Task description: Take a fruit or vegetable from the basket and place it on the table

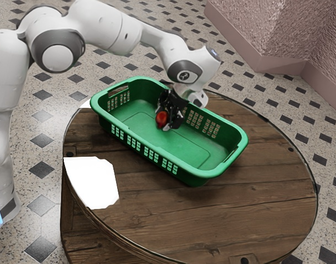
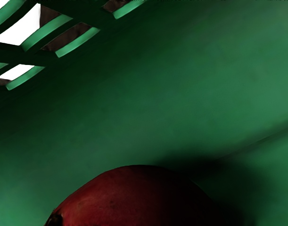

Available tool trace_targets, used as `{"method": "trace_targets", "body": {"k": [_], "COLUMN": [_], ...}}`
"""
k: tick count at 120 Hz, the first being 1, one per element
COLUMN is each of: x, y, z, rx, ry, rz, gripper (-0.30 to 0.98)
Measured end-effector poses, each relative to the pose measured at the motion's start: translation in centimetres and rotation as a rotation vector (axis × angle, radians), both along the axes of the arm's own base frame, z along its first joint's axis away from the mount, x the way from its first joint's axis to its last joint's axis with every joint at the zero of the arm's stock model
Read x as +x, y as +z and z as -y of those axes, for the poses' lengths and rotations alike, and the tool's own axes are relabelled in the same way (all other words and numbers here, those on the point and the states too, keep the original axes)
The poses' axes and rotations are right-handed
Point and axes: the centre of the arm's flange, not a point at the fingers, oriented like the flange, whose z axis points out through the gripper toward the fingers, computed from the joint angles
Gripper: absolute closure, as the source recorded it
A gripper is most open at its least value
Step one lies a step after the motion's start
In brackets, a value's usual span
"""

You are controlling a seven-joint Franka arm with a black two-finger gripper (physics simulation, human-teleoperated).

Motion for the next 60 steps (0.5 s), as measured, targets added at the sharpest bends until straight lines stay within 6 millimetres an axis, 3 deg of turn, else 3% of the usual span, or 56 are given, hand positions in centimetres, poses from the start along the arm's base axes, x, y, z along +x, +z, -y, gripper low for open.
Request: {"method": "trace_targets", "body": {"k": [16,44,60], "x": [0.0,0.1,0.8], "y": [-0.4,-0.7,2.4], "z": [-0.4,-0.4,0.7], "rx": [-0.007,-0.003,0.005], "ry": [0.010,0.006,-0.012], "rz": [-0.002,-0.006,0.026], "gripper": [0.29,0.44,0.45]}}
